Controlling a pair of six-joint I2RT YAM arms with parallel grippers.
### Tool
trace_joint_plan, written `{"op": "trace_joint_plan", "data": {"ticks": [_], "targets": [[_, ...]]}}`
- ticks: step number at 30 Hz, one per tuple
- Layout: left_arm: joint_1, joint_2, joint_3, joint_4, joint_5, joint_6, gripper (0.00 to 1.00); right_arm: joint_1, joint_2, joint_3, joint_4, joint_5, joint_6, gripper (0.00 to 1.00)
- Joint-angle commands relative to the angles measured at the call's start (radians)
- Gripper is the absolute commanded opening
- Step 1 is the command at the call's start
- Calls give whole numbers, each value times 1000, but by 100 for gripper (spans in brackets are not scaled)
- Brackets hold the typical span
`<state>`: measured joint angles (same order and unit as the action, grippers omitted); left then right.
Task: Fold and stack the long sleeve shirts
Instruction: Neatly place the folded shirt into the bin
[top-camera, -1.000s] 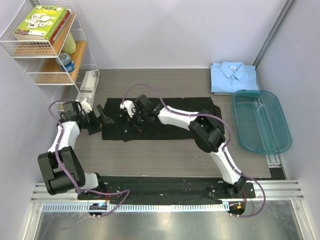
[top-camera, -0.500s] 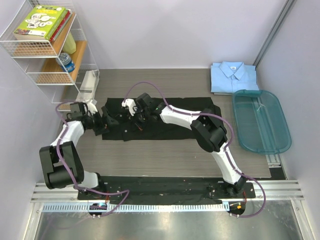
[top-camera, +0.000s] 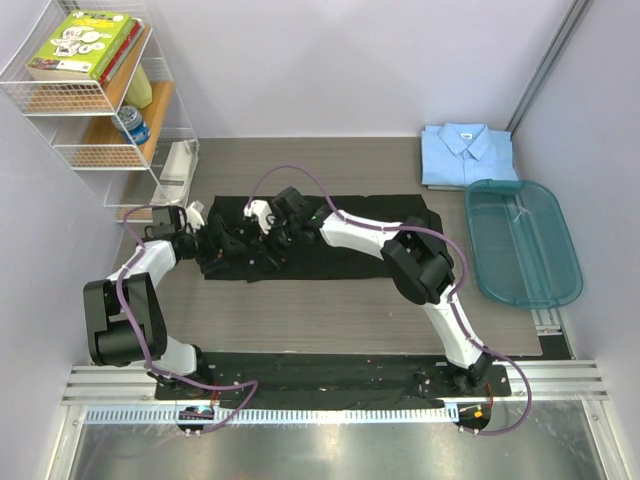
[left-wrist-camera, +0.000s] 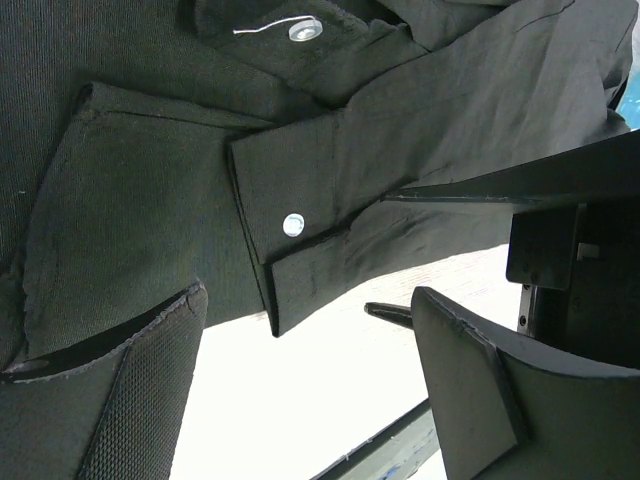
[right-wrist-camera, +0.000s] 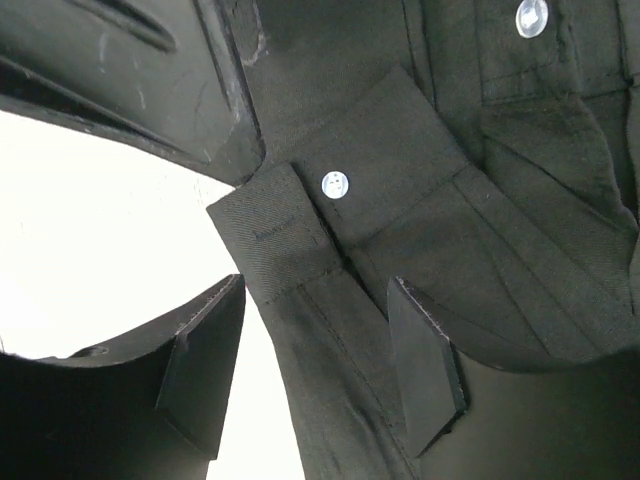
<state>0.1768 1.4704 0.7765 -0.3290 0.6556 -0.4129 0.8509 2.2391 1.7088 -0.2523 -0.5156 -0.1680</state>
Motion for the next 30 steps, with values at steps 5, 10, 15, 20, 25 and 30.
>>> {"op": "trace_joint_plan", "data": {"ticks": [5,10,15,20,25,30], "targets": [[6,-18,13,33,-11,2,84,40,17,8,-13,63,-96,63],[4,-18,14,24,-19,9,85,45,36,3,-10,104,-110,54],[4,-19,12,19,-30,11,86,47,31,6,-10,114,-116,28],[4,-16,10,18,-25,11,86,46,-13,9,4,106,-102,1],[3,-21,9,19,7,-3,86,31,-64,18,13,66,-82,1],[-19,-21,7,24,24,-21,85,4,-104,34,21,16,-44,1]]}}
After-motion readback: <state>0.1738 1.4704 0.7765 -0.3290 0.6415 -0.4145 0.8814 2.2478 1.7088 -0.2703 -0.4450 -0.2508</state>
